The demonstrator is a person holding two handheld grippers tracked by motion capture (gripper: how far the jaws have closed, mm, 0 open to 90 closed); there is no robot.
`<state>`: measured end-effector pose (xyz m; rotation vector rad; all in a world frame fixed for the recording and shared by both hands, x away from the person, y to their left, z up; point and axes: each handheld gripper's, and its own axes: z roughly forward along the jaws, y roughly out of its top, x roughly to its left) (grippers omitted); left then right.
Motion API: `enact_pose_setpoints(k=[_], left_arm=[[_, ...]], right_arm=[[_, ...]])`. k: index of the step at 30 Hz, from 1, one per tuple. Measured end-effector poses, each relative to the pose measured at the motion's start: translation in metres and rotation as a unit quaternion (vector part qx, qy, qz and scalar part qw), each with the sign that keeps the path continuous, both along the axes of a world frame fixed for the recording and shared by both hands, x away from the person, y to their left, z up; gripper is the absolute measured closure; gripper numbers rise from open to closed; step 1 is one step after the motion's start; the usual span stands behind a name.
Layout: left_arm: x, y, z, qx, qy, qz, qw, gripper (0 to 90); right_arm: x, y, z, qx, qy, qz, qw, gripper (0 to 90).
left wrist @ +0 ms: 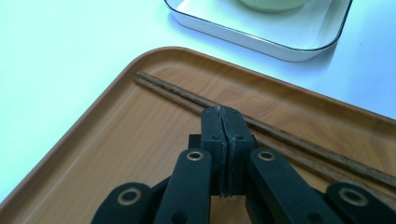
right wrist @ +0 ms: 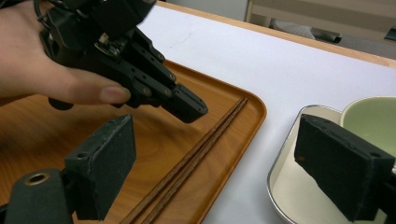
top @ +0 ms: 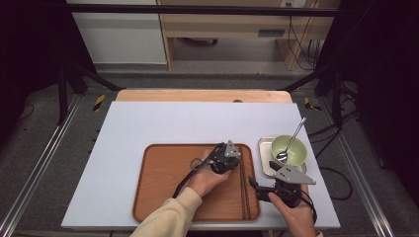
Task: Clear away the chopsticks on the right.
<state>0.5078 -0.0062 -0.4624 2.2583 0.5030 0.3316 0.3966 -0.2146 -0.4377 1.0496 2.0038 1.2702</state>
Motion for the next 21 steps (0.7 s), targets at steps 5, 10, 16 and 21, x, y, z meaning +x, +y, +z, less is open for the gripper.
enact_pose_setpoints(k=[5,10,16,21], left_arm=[[-0.004,0.011,0.003,-0.015,-0.02,0.003,0.9997,74.2],[-0.01,0.025,0.005,-0.027,-0.032,0.016,0.999,51.2],[-0.014,0.04,0.007,-0.024,-0.037,0.02,0.9988,29.9],[-0.02,0.053,0.01,-0.03,-0.043,0.032,0.9981,22.1]], right_arm=[[0.0,0.0,0.0,-0.001,-0.001,0.001,1.0,12.5],[0.0,0.0,0.0,0.0,0.004,-0.005,1.0,12.7],[0.002,0.002,0.0,0.003,0.014,-0.009,0.9998,15.1],[0.0,0.004,0.007,0.002,0.014,-0.006,0.9999,15.1]])
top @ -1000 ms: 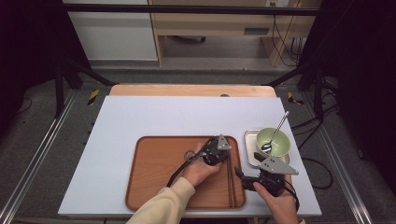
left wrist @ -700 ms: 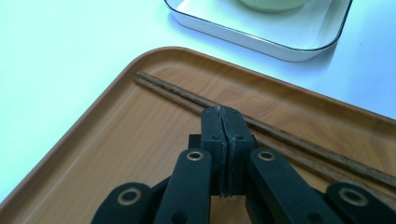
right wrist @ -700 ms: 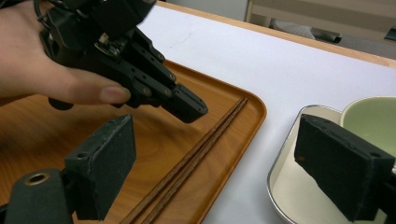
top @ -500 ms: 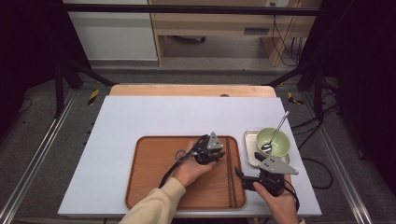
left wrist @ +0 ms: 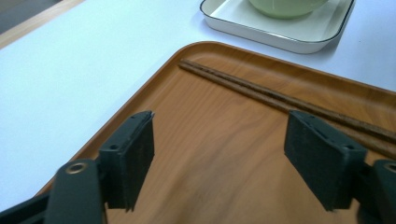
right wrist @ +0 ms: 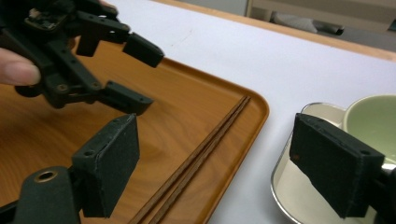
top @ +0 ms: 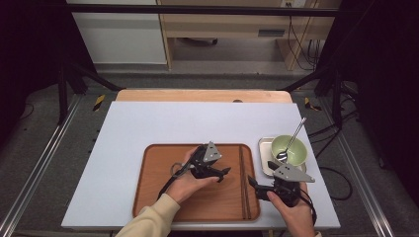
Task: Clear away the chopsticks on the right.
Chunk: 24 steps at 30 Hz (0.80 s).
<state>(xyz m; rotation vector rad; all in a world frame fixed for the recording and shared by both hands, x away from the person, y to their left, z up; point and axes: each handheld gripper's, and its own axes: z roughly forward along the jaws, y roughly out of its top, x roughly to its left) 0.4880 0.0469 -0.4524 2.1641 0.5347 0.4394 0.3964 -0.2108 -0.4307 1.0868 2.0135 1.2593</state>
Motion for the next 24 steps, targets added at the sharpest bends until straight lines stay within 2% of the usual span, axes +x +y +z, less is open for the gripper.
enact_pose_setpoints(k=[6,10,12,15,18,19,21,22,24], left_arm=[[-0.005,0.027,0.006,-0.009,-0.011,0.024,0.9996,15.9],[-0.01,0.052,0.009,-0.012,-0.028,0.047,0.9984,13.2],[-0.013,0.067,0.01,-0.022,-0.027,0.061,0.9975,12.7],[-0.018,0.088,0.011,-0.024,-0.041,0.087,0.9951,12.2],[-0.025,0.106,0.006,-0.006,-0.056,0.106,0.9928,12.1],[-0.027,0.11,0.004,-0.006,-0.058,0.11,0.9923,12.1],[-0.032,0.121,0.001,-0.018,-0.052,0.115,0.9918,12.1],[-0.036,0.127,0.0,-0.03,-0.057,0.124,0.9902,12.1],[-0.04,0.135,0.001,-0.039,-0.063,0.135,0.9881,12.1]], right_arm=[[-0.002,-0.002,0.011,-0.006,-0.025,-0.006,0.9996,11.9],[0.0,-0.011,0.024,-0.02,-0.036,-0.013,0.999,15.5],[0.003,-0.021,0.033,-0.025,-0.043,-0.025,0.9985,19.0],[0.011,-0.036,0.045,-0.03,-0.038,-0.041,0.998,24.1],[0.023,-0.054,0.056,-0.045,-0.033,-0.053,0.9971,27.8],[0.028,-0.059,0.059,-0.05,-0.03,-0.054,0.9968,28.8],[0.039,-0.07,0.065,-0.052,-0.019,-0.059,0.9967,31.4],[0.042,-0.073,0.066,-0.052,-0.015,-0.059,0.9968,32.5],[0.05,-0.081,0.068,-0.049,-0.008,-0.066,0.9966,34.7]])
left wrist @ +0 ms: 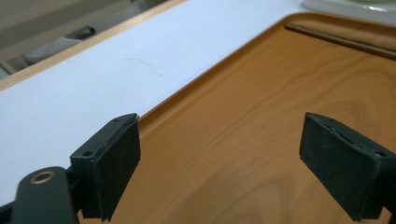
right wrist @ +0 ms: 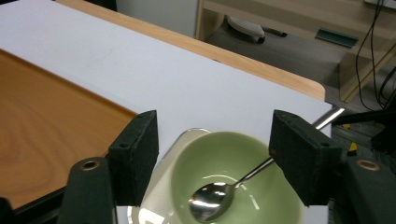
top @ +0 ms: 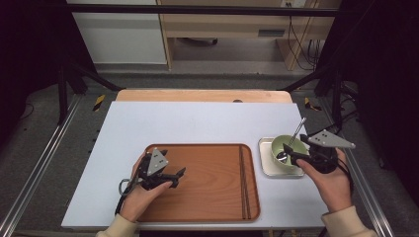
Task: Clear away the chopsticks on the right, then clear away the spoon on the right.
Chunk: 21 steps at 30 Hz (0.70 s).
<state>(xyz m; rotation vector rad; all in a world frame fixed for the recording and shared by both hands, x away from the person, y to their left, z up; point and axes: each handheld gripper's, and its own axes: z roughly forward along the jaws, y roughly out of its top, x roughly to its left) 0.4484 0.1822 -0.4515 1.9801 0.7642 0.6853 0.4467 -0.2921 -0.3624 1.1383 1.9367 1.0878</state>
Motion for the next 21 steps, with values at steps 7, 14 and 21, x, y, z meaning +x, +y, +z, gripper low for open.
enact_pose_setpoints(k=[7,14,21], left_arm=[[-0.019,0.028,0.001,-0.024,-0.03,0.036,0.9986,12.5],[-0.017,0.057,0.004,-0.049,-0.054,0.066,0.9952,12.4],[-0.015,0.073,0.003,-0.077,-0.067,0.062,0.9928,11.3]], right_arm=[[0.025,-0.02,-0.002,-0.004,0.022,-0.02,0.9995,36.4],[0.041,-0.035,-0.01,-0.003,0.04,-0.038,0.9985,36.9],[0.049,-0.05,-0.016,0.019,0.055,-0.038,0.9976,37.9]])
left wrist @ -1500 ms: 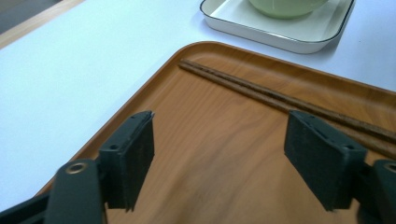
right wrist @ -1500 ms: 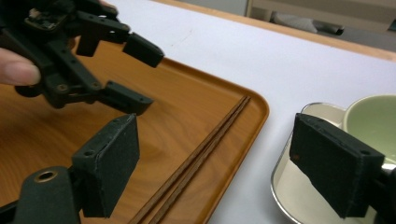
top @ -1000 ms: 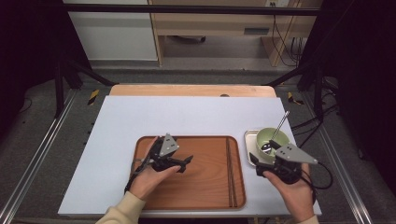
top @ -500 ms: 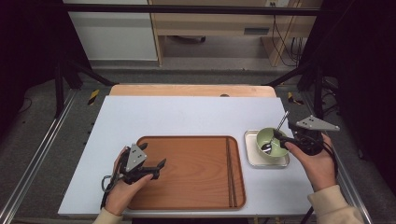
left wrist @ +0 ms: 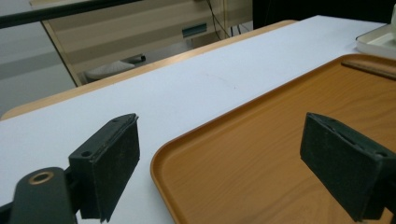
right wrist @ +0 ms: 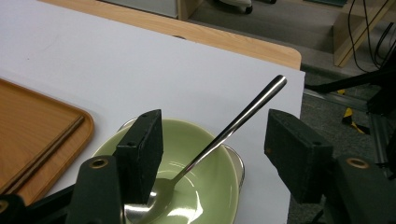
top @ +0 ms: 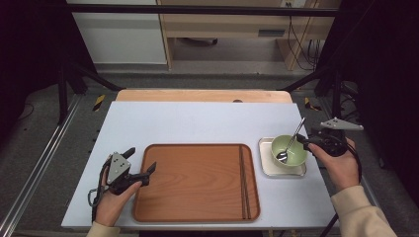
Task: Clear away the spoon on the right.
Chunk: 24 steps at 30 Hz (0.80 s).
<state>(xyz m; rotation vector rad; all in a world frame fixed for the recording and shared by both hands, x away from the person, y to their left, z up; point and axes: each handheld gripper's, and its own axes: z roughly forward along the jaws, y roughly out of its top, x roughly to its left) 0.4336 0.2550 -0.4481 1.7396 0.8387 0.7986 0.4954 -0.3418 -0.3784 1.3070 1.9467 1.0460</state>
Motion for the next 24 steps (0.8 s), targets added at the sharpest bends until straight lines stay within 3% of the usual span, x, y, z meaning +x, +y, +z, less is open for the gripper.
enact_pose_setpoints(k=[9,13,24], left_arm=[[-0.003,0.009,-0.003,-0.017,-0.008,0.013,0.9997,10.9],[-0.004,0.011,-0.006,-0.017,-0.009,0.022,0.9996,11.2],[-0.005,0.016,-0.009,-0.016,-0.007,0.032,0.9993,11.9]], right_arm=[[0.008,-0.008,-0.009,0.032,0.013,0.006,0.9994,38.7],[0.015,-0.009,-0.015,0.034,0.023,-0.003,0.9991,38.8],[0.049,-0.017,-0.039,0.077,0.04,-0.011,0.9962,44.2]])
